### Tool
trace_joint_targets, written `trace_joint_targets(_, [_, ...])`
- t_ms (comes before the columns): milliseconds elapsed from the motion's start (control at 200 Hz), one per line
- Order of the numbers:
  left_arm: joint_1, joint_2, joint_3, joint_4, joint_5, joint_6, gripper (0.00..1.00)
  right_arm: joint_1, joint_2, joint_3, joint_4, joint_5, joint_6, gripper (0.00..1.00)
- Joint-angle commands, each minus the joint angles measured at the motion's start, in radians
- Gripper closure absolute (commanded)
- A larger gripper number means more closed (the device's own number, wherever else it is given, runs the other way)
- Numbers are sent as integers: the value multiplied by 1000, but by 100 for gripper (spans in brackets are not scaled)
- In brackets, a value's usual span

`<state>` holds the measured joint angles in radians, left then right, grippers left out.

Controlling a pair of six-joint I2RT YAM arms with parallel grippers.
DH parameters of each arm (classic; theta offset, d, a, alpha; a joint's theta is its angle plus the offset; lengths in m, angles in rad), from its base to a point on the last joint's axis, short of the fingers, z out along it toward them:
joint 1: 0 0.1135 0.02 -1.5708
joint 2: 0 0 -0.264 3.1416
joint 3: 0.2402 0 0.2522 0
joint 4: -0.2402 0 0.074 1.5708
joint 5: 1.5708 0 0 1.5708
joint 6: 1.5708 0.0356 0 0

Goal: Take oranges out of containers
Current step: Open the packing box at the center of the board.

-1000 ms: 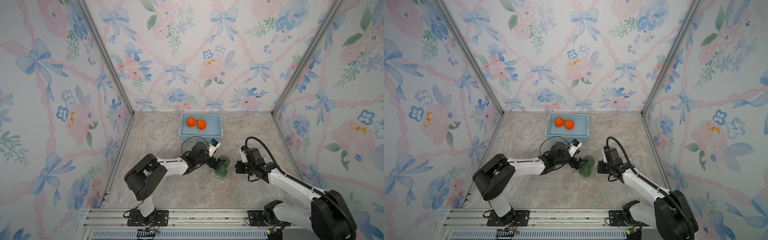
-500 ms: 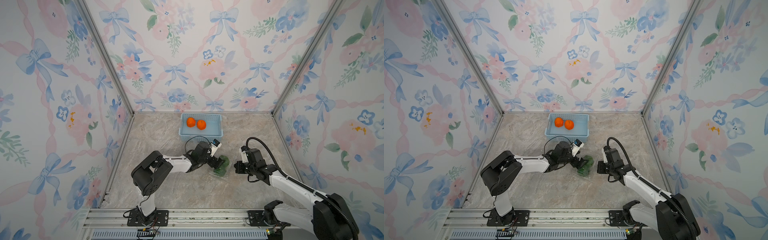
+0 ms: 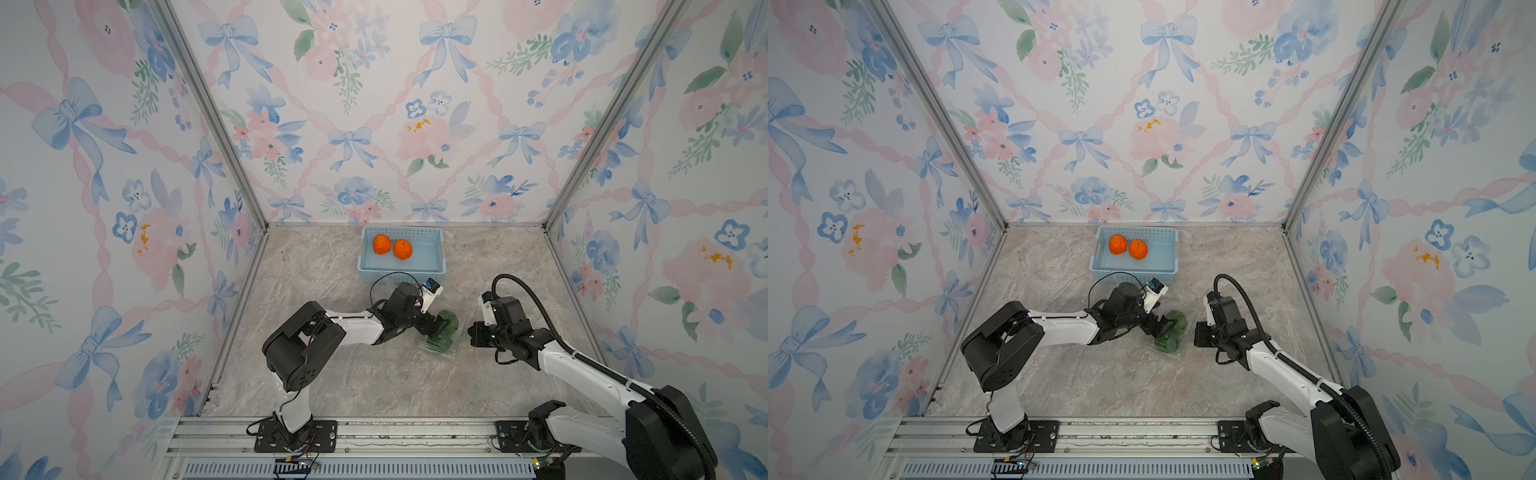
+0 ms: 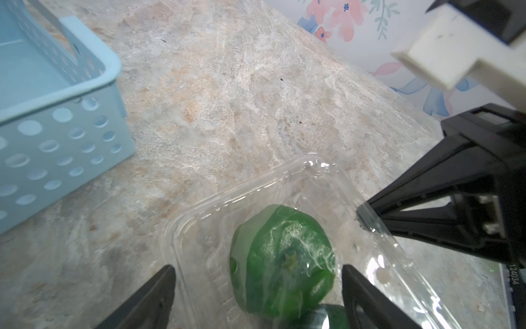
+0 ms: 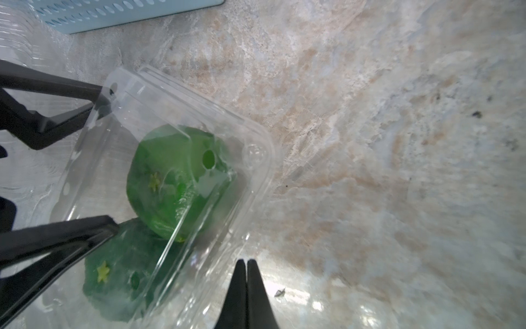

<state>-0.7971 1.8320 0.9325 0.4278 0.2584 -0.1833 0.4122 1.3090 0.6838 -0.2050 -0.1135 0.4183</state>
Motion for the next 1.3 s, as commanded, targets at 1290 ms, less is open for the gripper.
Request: trace_joint_targets(1290, [2, 17, 37, -106, -13, 21, 8, 53, 32, 10, 72, -6, 46, 100])
